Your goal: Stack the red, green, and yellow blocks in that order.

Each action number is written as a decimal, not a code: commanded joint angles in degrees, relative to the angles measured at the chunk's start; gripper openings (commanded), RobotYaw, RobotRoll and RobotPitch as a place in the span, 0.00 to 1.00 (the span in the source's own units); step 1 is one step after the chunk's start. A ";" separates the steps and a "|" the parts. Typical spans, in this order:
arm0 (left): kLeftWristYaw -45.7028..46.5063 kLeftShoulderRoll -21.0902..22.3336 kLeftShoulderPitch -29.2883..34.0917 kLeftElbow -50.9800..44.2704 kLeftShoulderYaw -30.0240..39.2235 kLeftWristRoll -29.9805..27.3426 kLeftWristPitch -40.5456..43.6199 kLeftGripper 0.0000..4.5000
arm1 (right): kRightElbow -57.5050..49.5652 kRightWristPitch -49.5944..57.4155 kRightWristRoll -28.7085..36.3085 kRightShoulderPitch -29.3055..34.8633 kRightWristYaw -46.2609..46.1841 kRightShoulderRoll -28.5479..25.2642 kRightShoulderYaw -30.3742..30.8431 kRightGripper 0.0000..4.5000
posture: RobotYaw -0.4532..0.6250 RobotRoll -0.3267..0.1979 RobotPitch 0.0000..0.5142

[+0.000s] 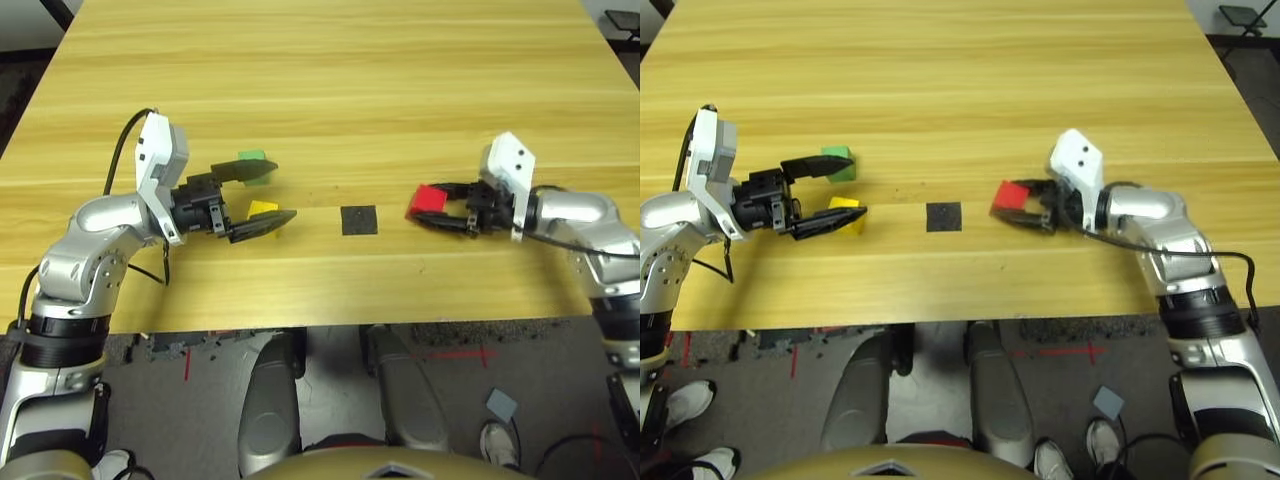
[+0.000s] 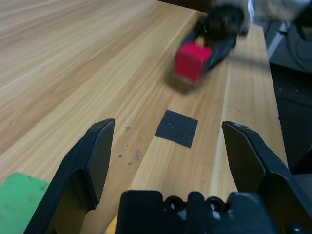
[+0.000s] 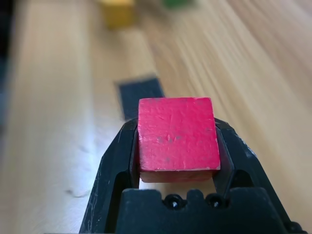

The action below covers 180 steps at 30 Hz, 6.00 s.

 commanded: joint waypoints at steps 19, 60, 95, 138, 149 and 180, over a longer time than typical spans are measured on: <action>-4.07 1.28 -0.16 1.27 -1.70 4.34 -2.26 1.00 | 16.45 -9.35 -11.67 -7.05 2.02 16.61 9.49 0.46 | 0.45 0.25 0.55; -8.57 1.02 -17.74 45.43 -1.36 20.98 -35.37 1.00 | 0.93 6.54 9.59 -6.50 11.99 -7.20 1.81 1.00 | 0.29 0.26 0.55; -9.08 -5.32 -26.26 63.97 -5.23 29.85 -41.53 1.00 | -12.02 15.68 11.88 0.78 6.12 -6.06 -4.33 1.00 | 0.22 0.27 0.57; -5.07 -3.78 -20.04 34.95 -3.64 24.63 -19.88 0.45 | -2.94 7.80 7.75 5.36 7.25 -5.47 -4.43 1.00 | 0.27 0.30 0.58; -0.61 -7.41 -19.91 9.59 -10.10 19.30 5.90 0.45 | 7.48 0.15 2.98 2.72 10.75 -2.52 -3.16 1.00 | 0.30 0.34 0.56; 2.20 -12.53 -15.98 -0.09 -21.45 20.53 8.20 0.45 | 2.53 2.84 3.42 5.53 8.58 -1.91 -4.90 1.00 | 0.24 0.37 0.62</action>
